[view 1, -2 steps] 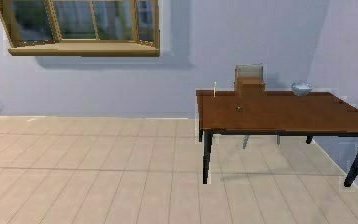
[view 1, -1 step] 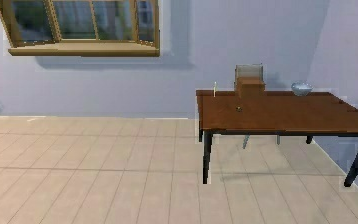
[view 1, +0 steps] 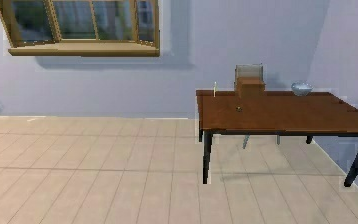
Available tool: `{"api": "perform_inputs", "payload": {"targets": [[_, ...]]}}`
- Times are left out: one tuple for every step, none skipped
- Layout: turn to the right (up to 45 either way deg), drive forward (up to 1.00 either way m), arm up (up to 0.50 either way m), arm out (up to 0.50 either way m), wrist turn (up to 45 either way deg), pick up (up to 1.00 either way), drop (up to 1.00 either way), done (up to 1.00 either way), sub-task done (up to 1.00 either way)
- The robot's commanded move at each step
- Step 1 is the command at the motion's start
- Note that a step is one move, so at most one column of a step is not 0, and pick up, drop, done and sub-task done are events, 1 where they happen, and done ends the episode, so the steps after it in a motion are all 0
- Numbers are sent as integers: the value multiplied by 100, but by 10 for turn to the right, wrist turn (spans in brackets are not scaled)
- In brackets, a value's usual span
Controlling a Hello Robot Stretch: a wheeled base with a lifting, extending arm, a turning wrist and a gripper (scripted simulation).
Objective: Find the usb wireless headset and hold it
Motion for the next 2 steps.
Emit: {"api": "perform_inputs", "payload": {"targets": [[0,0,0,0,450,0,0,0,0],[0,0,0,0,450,0,0,0,0]]}}
